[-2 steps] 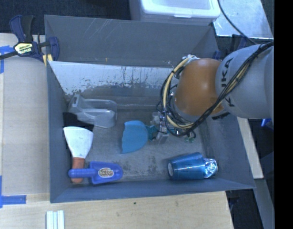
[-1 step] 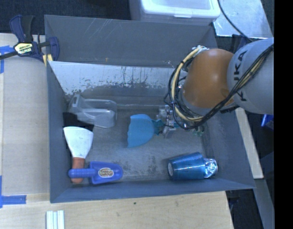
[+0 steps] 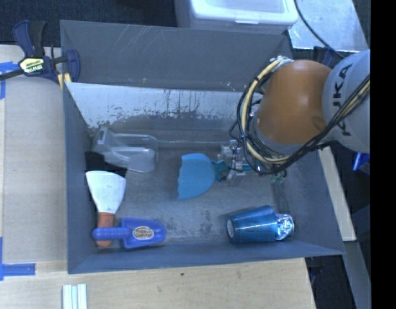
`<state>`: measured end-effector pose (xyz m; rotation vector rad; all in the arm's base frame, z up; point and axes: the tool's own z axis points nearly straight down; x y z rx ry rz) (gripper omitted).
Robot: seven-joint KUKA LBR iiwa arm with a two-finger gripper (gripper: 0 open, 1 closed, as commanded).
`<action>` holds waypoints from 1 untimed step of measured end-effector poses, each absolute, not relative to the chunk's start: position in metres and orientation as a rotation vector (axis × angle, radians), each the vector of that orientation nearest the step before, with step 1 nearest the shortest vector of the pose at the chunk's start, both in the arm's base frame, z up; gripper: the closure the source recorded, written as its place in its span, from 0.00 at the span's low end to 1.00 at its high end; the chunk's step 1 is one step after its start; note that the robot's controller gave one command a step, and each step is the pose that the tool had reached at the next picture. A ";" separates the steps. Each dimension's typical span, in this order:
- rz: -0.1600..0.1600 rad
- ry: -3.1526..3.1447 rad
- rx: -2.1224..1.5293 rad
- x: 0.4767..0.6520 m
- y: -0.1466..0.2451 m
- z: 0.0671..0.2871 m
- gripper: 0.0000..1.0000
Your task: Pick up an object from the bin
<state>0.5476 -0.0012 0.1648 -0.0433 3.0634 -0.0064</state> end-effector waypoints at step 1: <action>-0.006 3.069 -0.032 0.551 0.004 0.132 1.00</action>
Offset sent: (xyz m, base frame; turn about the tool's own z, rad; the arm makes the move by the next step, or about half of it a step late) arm 0.0204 0.0167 -0.0698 0.3664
